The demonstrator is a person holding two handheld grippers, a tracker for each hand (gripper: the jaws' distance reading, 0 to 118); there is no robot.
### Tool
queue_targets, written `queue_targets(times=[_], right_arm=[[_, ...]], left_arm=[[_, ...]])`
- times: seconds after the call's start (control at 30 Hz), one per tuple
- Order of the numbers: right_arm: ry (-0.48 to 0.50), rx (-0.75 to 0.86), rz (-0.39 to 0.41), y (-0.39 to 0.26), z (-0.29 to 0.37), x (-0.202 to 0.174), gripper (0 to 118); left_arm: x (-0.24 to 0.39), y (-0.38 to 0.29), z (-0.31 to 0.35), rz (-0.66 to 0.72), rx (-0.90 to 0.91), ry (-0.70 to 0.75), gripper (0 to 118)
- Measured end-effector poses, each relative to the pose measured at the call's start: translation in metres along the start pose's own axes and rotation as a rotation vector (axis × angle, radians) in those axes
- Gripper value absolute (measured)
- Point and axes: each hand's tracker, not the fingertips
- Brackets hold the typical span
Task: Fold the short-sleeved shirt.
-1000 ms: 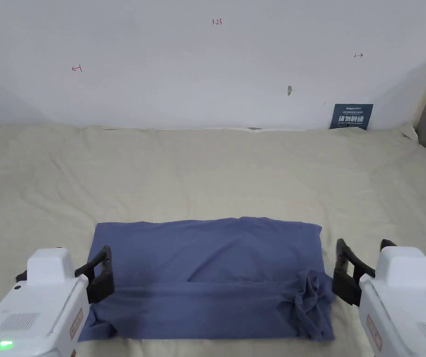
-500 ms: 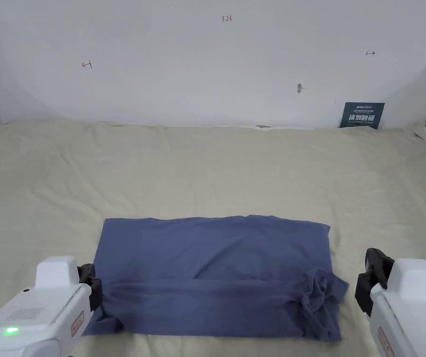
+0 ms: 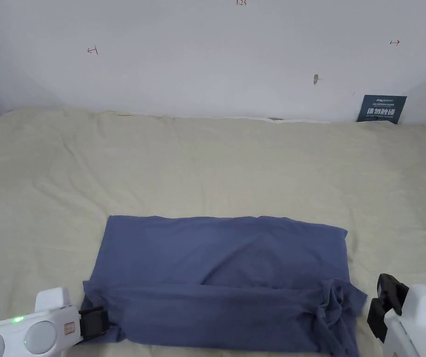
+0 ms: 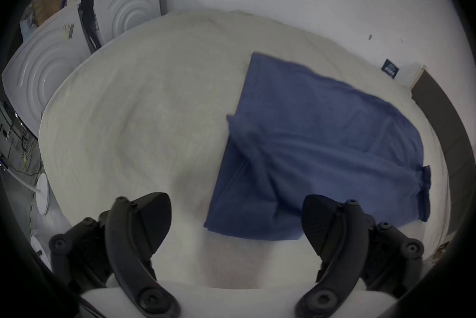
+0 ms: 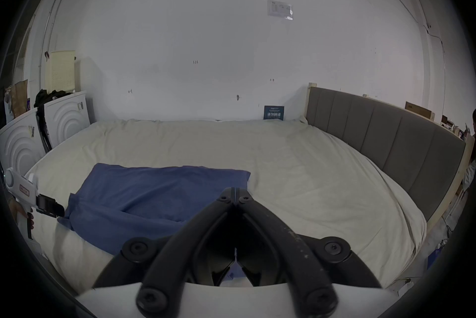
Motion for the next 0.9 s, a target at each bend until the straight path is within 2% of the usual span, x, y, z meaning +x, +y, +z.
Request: queue_targets(times=[0.07, 0.1, 0.13, 0.17, 0.23, 0.27, 0.3, 0.37, 0.47, 0.5, 0.57, 0.6, 0.7, 0.77, 0.83, 0.87, 0.9], right_arm=[[0.002, -0.021, -0.001, -0.002, -0.005, -0.001, 1], [0.003, -0.029, 0.001, -0.004, -0.006, -0.001, 1], [0.001, -0.038, 0.002, -0.006, -0.01, 0.001, 1], [0.0, -0.045, 0.002, -0.008, -0.012, 0.002, 1], [-0.003, -0.067, -0.005, -0.011, -0.015, 0.004, 1], [-0.008, -0.079, -0.013, -0.013, -0.018, 0.006, 1], [-0.014, -0.092, -0.023, -0.015, -0.02, 0.007, 2], [-0.035, -0.147, -0.048, -0.021, -0.031, 0.011, 7], [-0.018, -0.285, -0.069, -0.038, -0.06, 0.024, 54], [-0.015, -0.316, -0.081, -0.044, -0.067, 0.026, 77], [-0.009, -0.415, -0.076, -0.062, -0.09, 0.03, 101], [-0.01, -0.439, -0.073, -0.071, -0.097, 0.029, 105], [0.032, -0.524, -0.107, -0.091, -0.116, 0.028, 104], [0.061, -0.566, -0.119, -0.101, -0.125, 0.026, 96], [0.071, -0.566, -0.113, -0.108, -0.126, 0.022, 63], [0.082, -0.575, -0.107, -0.11, -0.127, 0.021, 43], [0.091, -0.581, -0.11, -0.111, -0.128, 0.021, 29]], left_arm=[[-0.001, -0.004, -0.011, 0.002, -0.05, 0.026, 97], [-0.001, -0.006, -0.015, 0.003, -0.05, 0.019, 91], [-0.002, -0.008, -0.017, 0.004, -0.056, 0.005, 78], [0.0, -0.011, -0.019, 0.0, -0.059, -0.001, 60], [0.003, -0.015, -0.014, -0.047, -0.026, 0.01, 49], [0.005, -0.015, -0.012, -0.069, -0.024, 0.009, 35], [0.005, -0.014, -0.011, -0.085, -0.016, -0.002, 9], [0.007, -0.015, -0.007, -0.085, -0.015, -0.02, 9], [0.005, -0.015, 0.004, -0.093, 0.04, -0.032, 9], [0.004, -0.013, 0.008, -0.085, 0.048, -0.04, 9], [0.001, -0.011, 0.015, -0.068, 0.061, -0.057, 9], [0.0, -0.009, 0.018, -0.066, 0.067, -0.063, 9], [0.0, -0.007, 0.02, -0.071, 0.072, -0.072, 9], [0.0, -0.006, 0.019, -0.073, 0.069, -0.076, 9], [0.0, -0.006, 0.018, -0.073, 0.063, -0.075, 9], [0.0, -0.007, 0.018, -0.073, 0.061, -0.075, 9], [0.0, -0.008, 0.018, -0.072, 0.06, -0.075, 9]])
